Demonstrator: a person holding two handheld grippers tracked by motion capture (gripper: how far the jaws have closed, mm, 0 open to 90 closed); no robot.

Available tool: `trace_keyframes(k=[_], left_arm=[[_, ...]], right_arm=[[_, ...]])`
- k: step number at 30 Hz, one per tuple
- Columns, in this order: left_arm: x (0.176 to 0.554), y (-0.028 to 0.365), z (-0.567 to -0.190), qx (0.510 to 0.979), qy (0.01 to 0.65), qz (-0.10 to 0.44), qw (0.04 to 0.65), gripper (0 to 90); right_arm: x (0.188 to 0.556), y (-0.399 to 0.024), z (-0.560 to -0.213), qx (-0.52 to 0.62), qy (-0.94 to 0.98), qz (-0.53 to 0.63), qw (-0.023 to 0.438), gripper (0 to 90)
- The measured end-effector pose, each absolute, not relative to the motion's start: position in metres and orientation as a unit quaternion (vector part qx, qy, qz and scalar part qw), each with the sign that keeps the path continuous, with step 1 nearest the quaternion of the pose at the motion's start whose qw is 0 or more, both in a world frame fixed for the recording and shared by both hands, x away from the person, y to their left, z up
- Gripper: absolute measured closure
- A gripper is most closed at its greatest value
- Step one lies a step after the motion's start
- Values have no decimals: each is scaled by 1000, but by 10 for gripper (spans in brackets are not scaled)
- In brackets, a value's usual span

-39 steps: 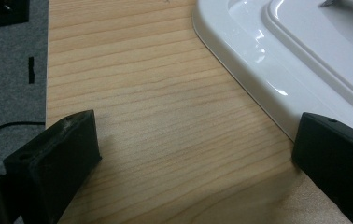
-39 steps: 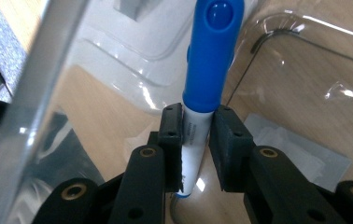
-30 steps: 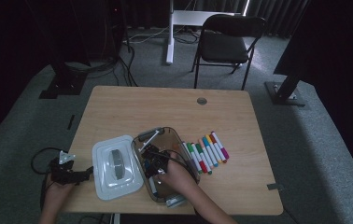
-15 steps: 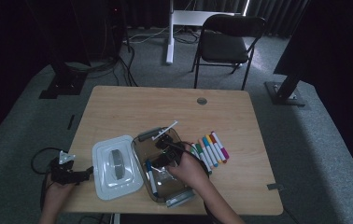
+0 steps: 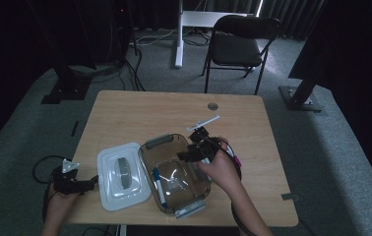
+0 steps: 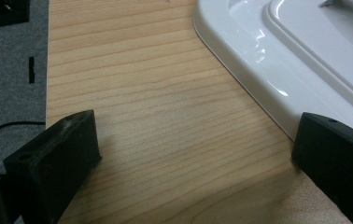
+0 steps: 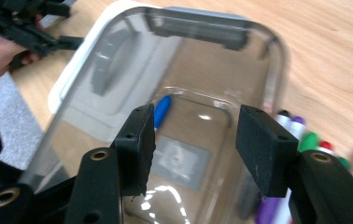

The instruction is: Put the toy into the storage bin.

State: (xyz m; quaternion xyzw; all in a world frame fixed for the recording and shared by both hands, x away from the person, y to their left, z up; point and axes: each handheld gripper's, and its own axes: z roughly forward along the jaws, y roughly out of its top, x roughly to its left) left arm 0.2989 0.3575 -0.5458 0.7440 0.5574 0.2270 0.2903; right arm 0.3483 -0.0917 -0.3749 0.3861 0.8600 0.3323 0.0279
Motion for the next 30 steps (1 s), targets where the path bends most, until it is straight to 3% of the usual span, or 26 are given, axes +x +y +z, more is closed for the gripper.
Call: trace_keyframes(k=[9,30], left_arm=[[299,357,-546,744,557,227,291,12],[299,357,-546,743,559,227,290,12]], right_arm=[[362,-135,-387,438,836,328,45,428],[385,-238,-452,513,806,277,104,497]])
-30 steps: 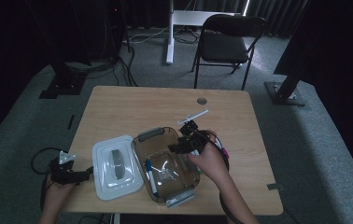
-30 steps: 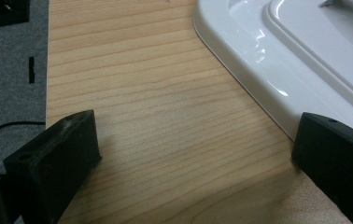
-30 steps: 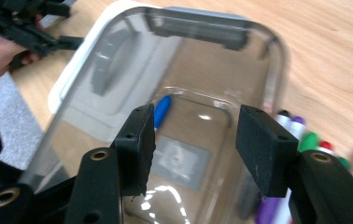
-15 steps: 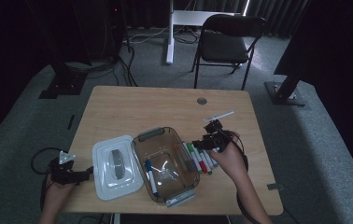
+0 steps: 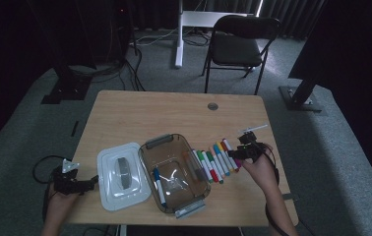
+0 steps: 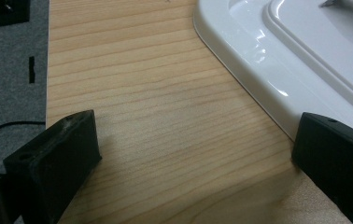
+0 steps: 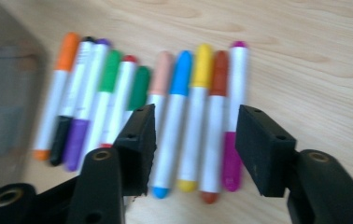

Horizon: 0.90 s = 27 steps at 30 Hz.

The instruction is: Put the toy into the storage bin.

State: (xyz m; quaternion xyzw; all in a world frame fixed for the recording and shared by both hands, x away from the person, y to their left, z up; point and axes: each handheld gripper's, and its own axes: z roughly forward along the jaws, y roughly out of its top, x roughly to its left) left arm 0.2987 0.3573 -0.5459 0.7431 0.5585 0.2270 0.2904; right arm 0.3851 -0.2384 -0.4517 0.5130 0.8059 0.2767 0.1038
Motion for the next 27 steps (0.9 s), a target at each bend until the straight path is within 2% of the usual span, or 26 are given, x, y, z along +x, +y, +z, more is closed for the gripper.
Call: trace_keyframes(k=[6,13,27], left_arm=[[299,357,-546,743,559,227,290,12],[299,357,-546,743,559,227,290,12],[299,357,-546,743,559,227,290,12]], right_arm=[[396,-263,-467,537,791,269,116,517],[406,-272,-485,550,786,256,119,568],[423,-253,-504,535,808,233,83,696]])
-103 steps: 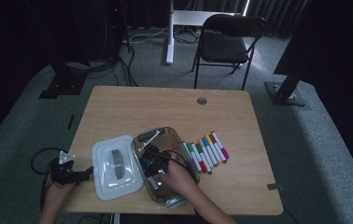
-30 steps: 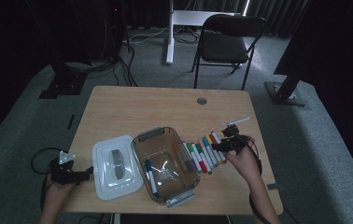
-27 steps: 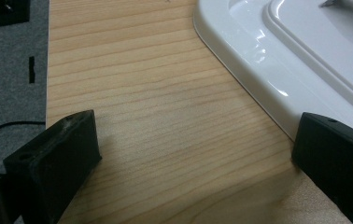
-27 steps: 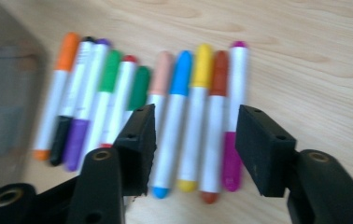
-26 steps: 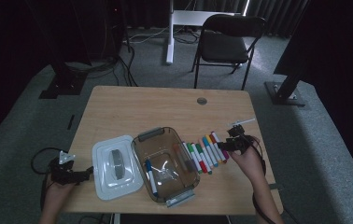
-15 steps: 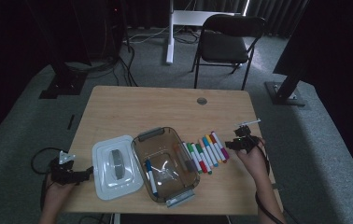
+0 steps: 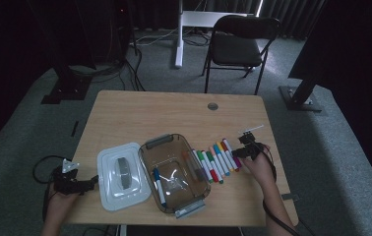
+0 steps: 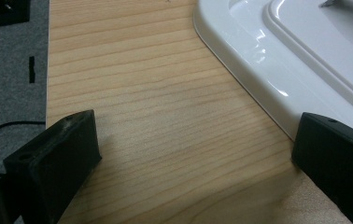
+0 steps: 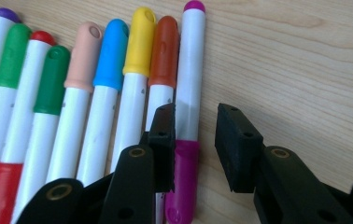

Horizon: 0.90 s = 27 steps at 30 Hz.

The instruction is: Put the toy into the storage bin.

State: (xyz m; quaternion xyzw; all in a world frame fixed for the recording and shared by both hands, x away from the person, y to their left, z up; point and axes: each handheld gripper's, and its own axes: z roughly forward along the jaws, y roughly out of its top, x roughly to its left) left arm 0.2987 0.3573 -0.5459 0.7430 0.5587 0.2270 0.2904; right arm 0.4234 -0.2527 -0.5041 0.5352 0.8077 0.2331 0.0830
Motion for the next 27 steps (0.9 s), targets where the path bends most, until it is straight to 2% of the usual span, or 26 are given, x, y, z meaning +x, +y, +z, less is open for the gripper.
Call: trace_keyframes(k=[10,17,27], left_arm=[[299,357,-546,743,559,227,290,12],[299,357,-546,743,559,227,290,12],[299,357,-546,743,559,227,290,12]], right_arm=[[435,-253,-511,539,812,210,81,727],[433,-253,-515,544,808,206,96,761],[425,-261,-501,581,777,221,98,766]])
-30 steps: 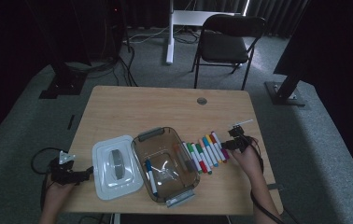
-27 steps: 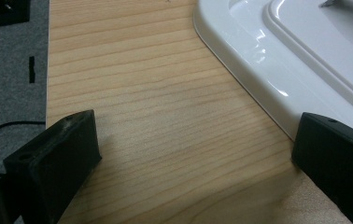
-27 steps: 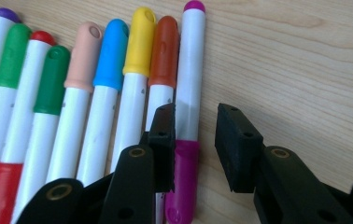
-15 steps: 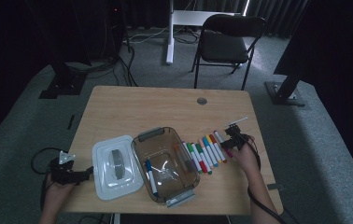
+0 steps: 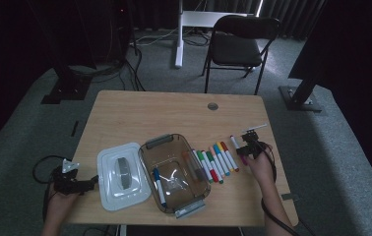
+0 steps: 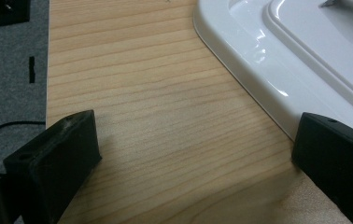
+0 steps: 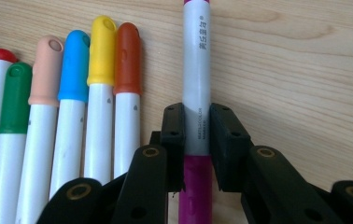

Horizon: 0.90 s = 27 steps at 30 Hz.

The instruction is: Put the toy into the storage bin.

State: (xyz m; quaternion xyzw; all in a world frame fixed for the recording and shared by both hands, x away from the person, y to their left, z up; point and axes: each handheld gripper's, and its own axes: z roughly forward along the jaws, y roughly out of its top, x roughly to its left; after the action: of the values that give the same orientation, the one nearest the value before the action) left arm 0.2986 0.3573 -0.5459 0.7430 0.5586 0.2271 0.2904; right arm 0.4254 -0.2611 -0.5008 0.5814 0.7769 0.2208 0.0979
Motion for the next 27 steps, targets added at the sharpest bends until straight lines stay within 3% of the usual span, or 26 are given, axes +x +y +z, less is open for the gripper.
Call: trace_keyframes(k=[11,27], left_arm=[[299,357,-546,743,559,227,290,12],[299,357,-546,742,559,227,290,12]], right_arm=[[404,-254,-465,572,772,259,97,766],[372,-209,-391,518,785,321,111,766]])
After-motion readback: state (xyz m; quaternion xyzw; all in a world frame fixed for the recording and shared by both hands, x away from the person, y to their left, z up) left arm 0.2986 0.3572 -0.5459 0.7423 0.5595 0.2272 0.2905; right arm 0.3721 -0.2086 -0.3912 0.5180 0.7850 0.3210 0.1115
